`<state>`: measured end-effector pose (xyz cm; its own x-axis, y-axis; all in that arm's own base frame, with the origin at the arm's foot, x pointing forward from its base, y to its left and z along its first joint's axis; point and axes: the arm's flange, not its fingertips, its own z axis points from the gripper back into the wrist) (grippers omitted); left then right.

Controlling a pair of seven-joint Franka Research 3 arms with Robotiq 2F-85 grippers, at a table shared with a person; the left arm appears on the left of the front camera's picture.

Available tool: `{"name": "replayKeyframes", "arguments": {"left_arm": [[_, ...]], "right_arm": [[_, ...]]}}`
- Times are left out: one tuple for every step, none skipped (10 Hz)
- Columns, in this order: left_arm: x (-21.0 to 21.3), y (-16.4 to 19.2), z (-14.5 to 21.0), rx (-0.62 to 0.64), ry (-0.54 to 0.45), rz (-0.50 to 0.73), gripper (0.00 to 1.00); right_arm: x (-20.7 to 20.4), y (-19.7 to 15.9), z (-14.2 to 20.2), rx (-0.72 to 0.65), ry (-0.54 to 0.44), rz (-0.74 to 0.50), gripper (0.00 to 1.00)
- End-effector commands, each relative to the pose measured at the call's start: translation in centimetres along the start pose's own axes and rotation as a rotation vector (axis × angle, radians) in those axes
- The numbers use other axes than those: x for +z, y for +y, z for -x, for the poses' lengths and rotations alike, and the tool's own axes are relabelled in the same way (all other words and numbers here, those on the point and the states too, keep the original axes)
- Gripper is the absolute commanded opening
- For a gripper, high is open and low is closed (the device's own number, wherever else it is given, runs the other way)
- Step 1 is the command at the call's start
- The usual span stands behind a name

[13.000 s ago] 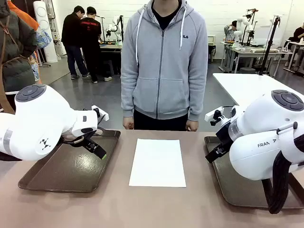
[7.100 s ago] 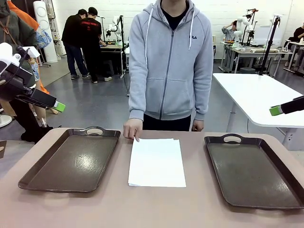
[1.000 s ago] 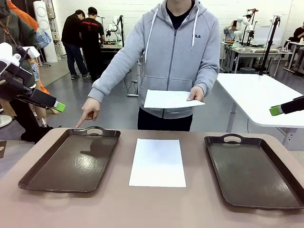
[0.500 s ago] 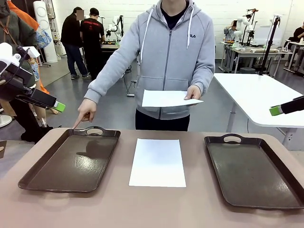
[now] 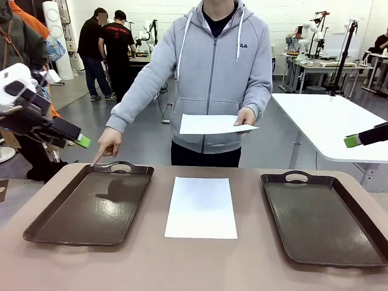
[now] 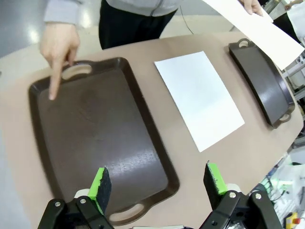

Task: Sort the A4 documents.
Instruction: Receive the A4 Paper.

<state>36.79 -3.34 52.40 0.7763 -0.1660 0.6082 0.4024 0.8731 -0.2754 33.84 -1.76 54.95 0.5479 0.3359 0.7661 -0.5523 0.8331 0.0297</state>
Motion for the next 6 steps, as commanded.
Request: {"name": "replayKeyframes", "arguments": {"left_arm": [[-3.2,-0.5,-3.5,0.151,0.057,0.117,1.0],[-4.5,-0.2,-4.8,0.212,0.059,0.155,1.0],[-5.9,0.2,-6.4,0.3,0.07,0.22,1.0],[-7.6,0.3,-8.1,0.389,0.081,0.303,1.0],[-9.1,0.1,-9.7,0.441,0.114,0.391,1.0],[-10.3,-0.2,-11.3,0.476,0.133,0.455,1.0]], "right_arm": [[-0.1,0.0,0.0,0.0,-0.002,-0.005,1.0],[-0.1,0.0,0.0,0.0,-0.002,-0.005,1.0],[-0.1,0.0,0.0,0.0,-0.002,-0.005,1.0],[-0.1,0.0,0.0,0.0,-0.002,-0.005,1.0],[-0.1,0.0,0.0,0.0,-0.002,-0.005,1.0],[-0.1,0.0,0.0,0.0,-0.002,-0.005,1.0]]}}
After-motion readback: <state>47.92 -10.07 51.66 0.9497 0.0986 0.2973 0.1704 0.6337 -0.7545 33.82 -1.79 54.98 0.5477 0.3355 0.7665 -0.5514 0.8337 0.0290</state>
